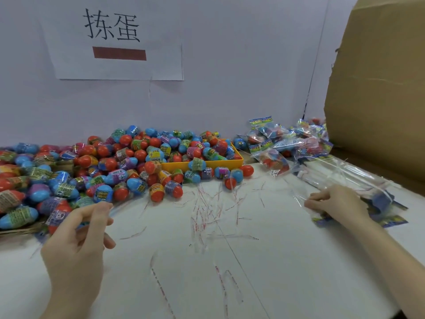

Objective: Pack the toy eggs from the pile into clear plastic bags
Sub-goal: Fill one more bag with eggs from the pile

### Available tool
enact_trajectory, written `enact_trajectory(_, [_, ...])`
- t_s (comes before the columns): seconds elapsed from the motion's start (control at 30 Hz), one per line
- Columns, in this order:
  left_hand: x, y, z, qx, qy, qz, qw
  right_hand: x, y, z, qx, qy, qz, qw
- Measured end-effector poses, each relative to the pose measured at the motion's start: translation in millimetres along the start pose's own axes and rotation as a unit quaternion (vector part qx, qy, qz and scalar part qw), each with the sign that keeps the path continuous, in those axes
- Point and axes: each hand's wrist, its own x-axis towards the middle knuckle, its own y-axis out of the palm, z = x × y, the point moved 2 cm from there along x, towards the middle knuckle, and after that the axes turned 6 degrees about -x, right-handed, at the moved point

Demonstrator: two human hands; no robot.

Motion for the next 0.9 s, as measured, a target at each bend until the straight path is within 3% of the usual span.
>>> enact_trajectory(0.13, [3.4, -1.1, 5.6, 0.003, -0.006, 0.011, 1.0, -8.6, -7.9, 3.9, 0.01, 0.022, -0.068, 0.997])
enact_trajectory(0.2, [2.5, -0.6, 4.3, 0.003, -0.001, 0.016, 1.0, -10.4, -23.9, 8.5, -0.096, 0.026, -0.119, 0.988])
enact_trajectory(0.27, [0.2, -0.1, 1.7, 0.002, 0.004, 0.014, 1.0, -10.5, -43.4, 14.0, -0.246, 0.009, -0.197, 0.949])
enact_trajectory(0.33, [-1.2, 0.2, -1.0, -0.001, 0.008, 0.008, 1.0, -10.9, -63.4, 19.9, -0.242, -0.009, -0.276, 0.93])
enact_trajectory(0.37, [-1.9, 0.3, -2.6, -0.004, 0.008, 0.006, 1.0, -10.9, -71.4, 22.6, -0.186, -0.015, -0.291, 0.938])
enact_trajectory(0.43, [-3.1, 1.1, -5.8, -0.013, 0.008, 0.007, 1.0, -15.0, -84.7, 33.7, 0.065, -0.025, -0.242, 0.968])
enact_trajectory(0.47, [-4.3, 2.0, -7.9, -0.018, 0.009, 0.014, 1.0, -18.7, -84.7, 44.1, 0.209, -0.034, -0.185, 0.96])
enact_trajectory(0.5, [-6.3, 3.3, -9.3, -0.025, 0.007, 0.025, 0.999, -25.3, -82.5, 56.4, 0.282, -0.057, -0.145, 0.947])
enact_trajectory(0.6, [-11.2, 11.5, -12.3, -0.066, -0.041, 0.106, 0.991, -55.8, -69.4, 104.7, 0.188, -0.188, -0.161, 0.95])
enact_trajectory(0.73, [-16.8, 26.2, -10.5, -0.13, -0.173, 0.244, 0.945, -98.4, -39.7, 168.9, 0.201, -0.317, -0.07, 0.924])
enact_trajectory(0.83, [-14.7, 33.8, -14.5, -0.189, -0.258, 0.214, 0.923, -118.2, -10.6, 207.2, 0.179, -0.39, -0.034, 0.903])
enact_trajectory(0.9, [-9.1, 26.9, -14.5, -0.198, -0.267, 0.142, 0.932, -128.0, 4.0, 229.4, 0.142, -0.432, -0.044, 0.889])
